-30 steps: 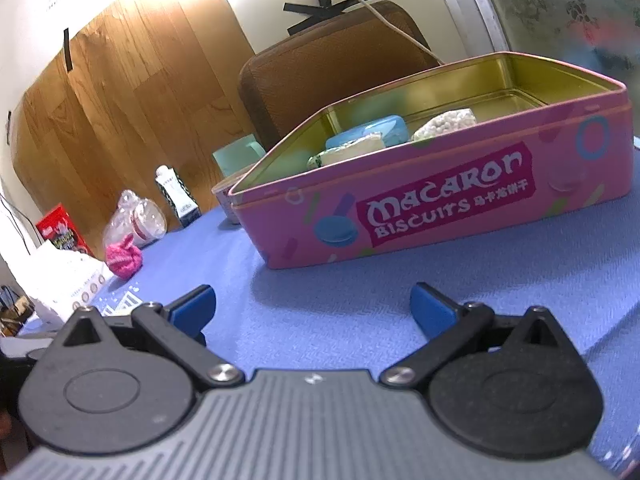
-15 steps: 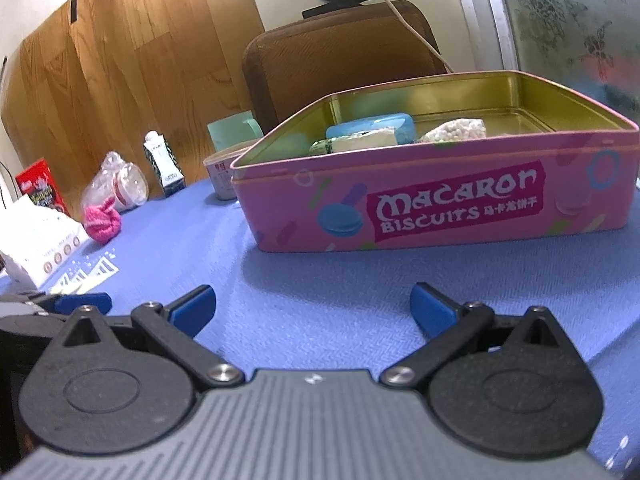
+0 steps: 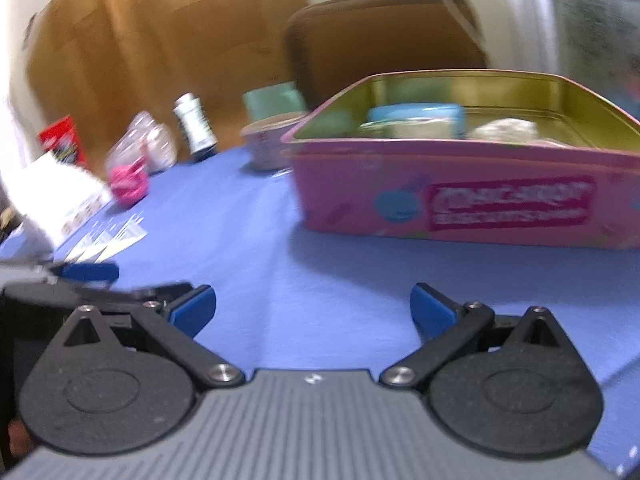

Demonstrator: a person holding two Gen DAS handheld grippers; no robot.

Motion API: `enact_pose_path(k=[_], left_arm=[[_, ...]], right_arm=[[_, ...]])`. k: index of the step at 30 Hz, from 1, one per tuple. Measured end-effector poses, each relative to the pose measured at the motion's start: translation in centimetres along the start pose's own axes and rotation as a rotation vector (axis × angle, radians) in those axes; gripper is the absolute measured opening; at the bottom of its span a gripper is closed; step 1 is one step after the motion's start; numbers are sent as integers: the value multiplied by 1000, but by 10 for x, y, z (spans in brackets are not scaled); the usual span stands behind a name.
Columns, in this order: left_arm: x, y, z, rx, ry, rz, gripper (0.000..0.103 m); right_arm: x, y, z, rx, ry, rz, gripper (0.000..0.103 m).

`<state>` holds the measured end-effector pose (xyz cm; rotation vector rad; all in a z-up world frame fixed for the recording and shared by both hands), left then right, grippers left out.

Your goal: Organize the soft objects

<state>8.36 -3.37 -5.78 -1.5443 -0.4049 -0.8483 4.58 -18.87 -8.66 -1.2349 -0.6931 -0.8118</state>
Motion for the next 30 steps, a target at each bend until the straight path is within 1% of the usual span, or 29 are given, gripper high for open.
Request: enact_pose_path(k=[1, 7, 10, 13, 17, 21, 23, 26, 28, 30], left_arm=[[1, 1, 17, 34, -21, 3, 103], [3, 5, 106, 181, -146, 18, 103], [1, 5, 144, 244, -204, 21, 103], [-2, 5, 170, 302, -236, 16, 103], [-4, 5, 184, 298, -272, 5, 103], [-2, 7, 189, 303, -279, 1, 103], [-2, 7, 189, 306, -284, 0, 103], [-2, 7, 189, 309, -288, -1, 103], [-3, 5, 188, 315, -294, -2, 103], [-3, 5, 189, 316, -299, -2, 103]], right_arm=[[0, 3, 8, 14, -21, 10, 103], [11, 31, 65, 113, -163, 63, 103], [17, 50, 93, 150, -226, 101, 103], [25, 71, 113, 160, -268, 126, 103], [35, 94, 128, 176, -274, 158, 103], [49, 116, 134, 166, -291, 154, 103], [62, 126, 137, 184, -256, 145, 103], [88, 144, 144, 237, -163, 133, 103], [105, 156, 157, 276, -118, 124, 103], [118, 169, 174, 297, -110, 117, 103]])
Point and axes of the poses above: each gripper's, at about its wrist camera, not at the fingertips, and y roughly the way its jaws point, z to its left, x to its top, the point moved 8 cm from there along y, roughly the way its jaws point, and after that the axes turned 3 degrees about z, right-handed, at the moved point
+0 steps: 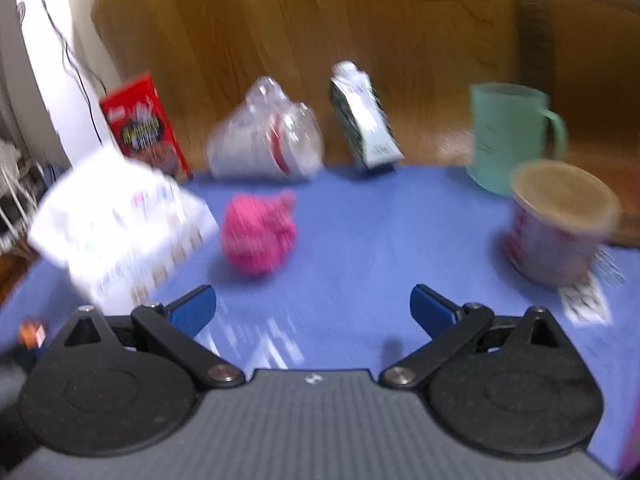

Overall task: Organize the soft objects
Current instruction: 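Move the right tool to the pink fuzzy sock and grasp it, then carry the pink sock into the pink tin and release it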

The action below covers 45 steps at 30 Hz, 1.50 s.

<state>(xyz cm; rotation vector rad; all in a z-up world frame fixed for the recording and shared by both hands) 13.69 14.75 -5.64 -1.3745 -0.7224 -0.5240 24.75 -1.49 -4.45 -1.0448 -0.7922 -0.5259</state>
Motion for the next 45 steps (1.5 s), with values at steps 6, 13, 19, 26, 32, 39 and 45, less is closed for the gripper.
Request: enact_pose_path(k=[6, 13, 19, 26, 32, 39, 45], left_arm=[[1, 2, 4, 14, -24, 2, 103], [1, 2, 4, 18, -25, 3, 103], [0, 1, 3, 20, -24, 3, 103], [-3, -3, -6, 9, 8, -2, 103], [-14, -23, -52, -126, 11, 10, 103], [-41, -75, -184, -567, 140, 83, 103], [-68, -113, -267, -794, 280, 127, 103]], right_arm=[[29, 58, 24, -29, -57, 5, 103], [18, 78, 18, 4, -51, 58, 51], [-24, 16, 5, 42, -107, 73, 51], [-93, -85, -30, 30, -169, 48, 49], [-143, -150, -58, -88, -149, -36, 49], [-169, -196, -94, -190, -87, -122, 52], [-184, -231, -131, -261, -18, -197, 76]])
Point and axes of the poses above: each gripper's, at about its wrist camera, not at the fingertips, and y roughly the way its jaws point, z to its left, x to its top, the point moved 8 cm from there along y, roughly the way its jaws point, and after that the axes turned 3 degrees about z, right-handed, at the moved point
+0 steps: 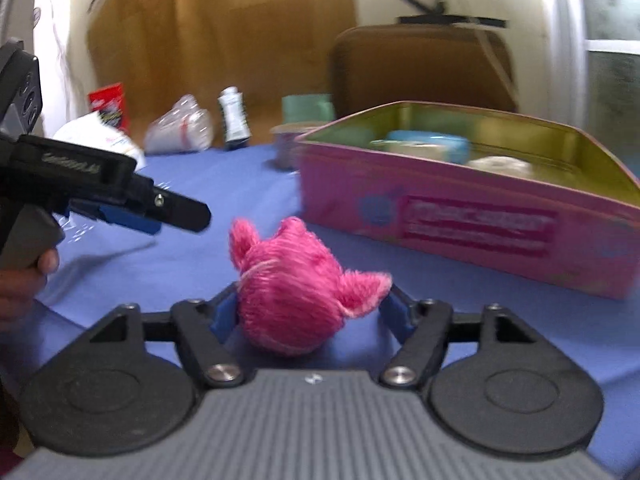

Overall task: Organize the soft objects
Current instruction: 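Carry the pink sock into the pink tin and release it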

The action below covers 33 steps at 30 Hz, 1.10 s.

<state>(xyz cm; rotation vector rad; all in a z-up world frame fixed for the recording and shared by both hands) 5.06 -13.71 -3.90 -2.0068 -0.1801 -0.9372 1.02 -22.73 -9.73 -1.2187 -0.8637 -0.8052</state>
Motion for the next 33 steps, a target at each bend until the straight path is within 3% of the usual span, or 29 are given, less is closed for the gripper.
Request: enact_pose_path(k=[5, 9, 11, 13, 14, 15, 18, 22, 25, 30, 33], left_arm=[[-6, 17, -34, -98, 28, 61, 102], [-11, 22, -55, -153, 55, 111, 93], [-14, 22, -67, -174, 100, 129, 85], [-16, 27, -77, -176, 142, 149, 67], [-18, 32, -81, -186, 157, 170, 57], [-20, 34, -85, -214, 155, 192, 54], [-13, 27, -95, -213, 189, 171, 54], [29, 12, -118, -235, 257, 71, 54], [70, 27, -133, -206, 280, 31, 55], [127, 92, -136, -147, 244, 53, 58], [152, 137, -127, -100, 176, 95, 59]], right_arm=[[-11, -13, -16, -25, 18, -31, 76], [-15, -14, -18, -21, 9, -46, 76], [-17, -14, -19, -16, 12, -54, 77], [-21, -14, -22, -2, 19, -49, 77], [-22, -13, -21, -1, 10, -54, 68], [-23, -15, -18, 9, -12, -62, 57], [-19, -22, -17, 5, -23, -78, 50], [18, -40, -32, -3, -17, -172, 50], [56, -37, -55, -37, -6, -190, 51], [107, 4, -108, -65, 47, -73, 53], [125, 36, -139, -125, 55, 18, 66]])
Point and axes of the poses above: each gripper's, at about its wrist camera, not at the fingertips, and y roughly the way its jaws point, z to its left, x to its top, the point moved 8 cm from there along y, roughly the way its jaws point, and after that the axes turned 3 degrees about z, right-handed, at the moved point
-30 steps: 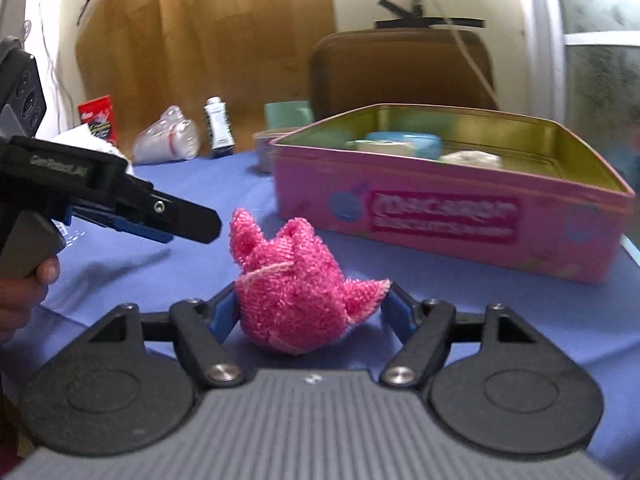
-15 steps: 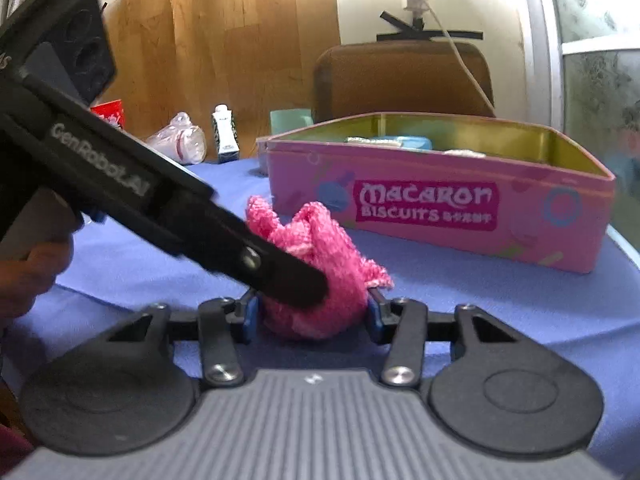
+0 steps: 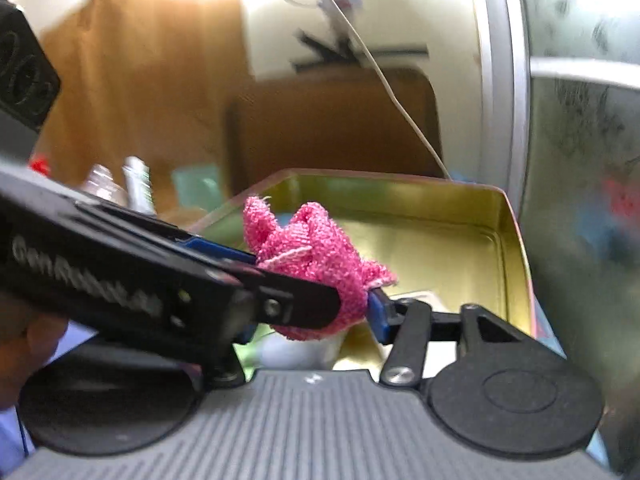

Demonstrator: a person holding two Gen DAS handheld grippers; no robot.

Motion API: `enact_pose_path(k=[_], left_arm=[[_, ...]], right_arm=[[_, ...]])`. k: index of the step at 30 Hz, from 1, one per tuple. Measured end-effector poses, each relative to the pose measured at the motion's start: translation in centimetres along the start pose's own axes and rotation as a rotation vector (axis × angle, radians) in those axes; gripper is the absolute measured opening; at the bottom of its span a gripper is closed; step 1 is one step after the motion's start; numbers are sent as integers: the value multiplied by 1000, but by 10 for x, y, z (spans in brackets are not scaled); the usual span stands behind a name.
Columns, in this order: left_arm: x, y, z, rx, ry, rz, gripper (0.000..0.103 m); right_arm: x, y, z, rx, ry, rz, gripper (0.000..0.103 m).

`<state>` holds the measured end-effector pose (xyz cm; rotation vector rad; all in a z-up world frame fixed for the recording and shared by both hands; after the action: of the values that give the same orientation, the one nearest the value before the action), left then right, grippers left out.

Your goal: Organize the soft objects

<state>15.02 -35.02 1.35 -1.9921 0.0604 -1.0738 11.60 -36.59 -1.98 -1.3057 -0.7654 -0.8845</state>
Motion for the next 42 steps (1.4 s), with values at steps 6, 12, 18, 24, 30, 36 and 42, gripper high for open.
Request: enact_pose_path(k=[6, 12, 18, 24, 30, 36, 42], left_arm=[[6, 34, 24, 56, -85, 29, 65], [-10, 17, 23, 143, -31, 1, 66], [-31, -40, 14, 245, 51, -96, 70], [-74, -99, 9, 358, 117, -173, 77], [-121, -137, 17, 429, 119, -191, 94], [-167, -165, 47, 470, 34, -171, 103], [-195, -182, 77, 541, -37, -143, 103]], right_arm=[[-6, -7, -35, -73, 52, -13, 80], [-32, -39, -37, -41, 139, -69, 72], [-40, -66, -14, -5, 211, -153, 71], [-59, -92, 9, 57, 287, -193, 72], [-83, -112, 37, 108, 322, -175, 72], [-99, -112, 71, 158, 317, -112, 72], [-100, -105, 98, 186, 298, -69, 72]])
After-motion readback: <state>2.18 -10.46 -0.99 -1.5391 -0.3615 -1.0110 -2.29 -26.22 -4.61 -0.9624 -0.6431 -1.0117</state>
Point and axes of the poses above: each gripper's, at about its wrist camera, not at the fingertips, and y roughly the way its jaws point, z to its left, x to its top, the point moved 8 cm from there along y, roughly the way its jaws point, and after that the axes turned 3 degrees about z, right-handed, at the moved point
